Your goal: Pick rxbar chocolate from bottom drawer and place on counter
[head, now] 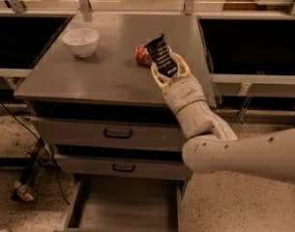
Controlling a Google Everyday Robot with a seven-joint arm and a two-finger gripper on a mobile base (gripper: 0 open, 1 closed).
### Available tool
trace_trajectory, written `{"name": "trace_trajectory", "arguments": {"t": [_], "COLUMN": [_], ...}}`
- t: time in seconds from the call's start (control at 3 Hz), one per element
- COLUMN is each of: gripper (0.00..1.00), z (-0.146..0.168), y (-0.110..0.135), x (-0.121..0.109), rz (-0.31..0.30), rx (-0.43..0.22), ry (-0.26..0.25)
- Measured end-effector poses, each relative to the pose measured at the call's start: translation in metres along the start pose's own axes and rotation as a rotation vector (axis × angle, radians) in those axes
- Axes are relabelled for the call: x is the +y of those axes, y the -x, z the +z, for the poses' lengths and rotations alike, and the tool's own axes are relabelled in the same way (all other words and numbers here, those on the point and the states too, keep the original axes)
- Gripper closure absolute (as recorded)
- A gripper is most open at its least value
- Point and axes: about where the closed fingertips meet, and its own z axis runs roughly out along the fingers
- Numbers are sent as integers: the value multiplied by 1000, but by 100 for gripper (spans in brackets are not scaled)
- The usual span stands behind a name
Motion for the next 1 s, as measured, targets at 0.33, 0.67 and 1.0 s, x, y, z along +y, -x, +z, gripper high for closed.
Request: {"name": "trace_trajectory", "arguments": {"t": [0.33, 0.67, 1.0], "gripper": [100, 100, 100], "z": [5, 3, 3], "y": [-6, 12, 12], "x": [11, -1, -2], "rz": [-151, -181, -182], "rx": [-58, -119, -119], "ry": [-58, -111, -111]}}
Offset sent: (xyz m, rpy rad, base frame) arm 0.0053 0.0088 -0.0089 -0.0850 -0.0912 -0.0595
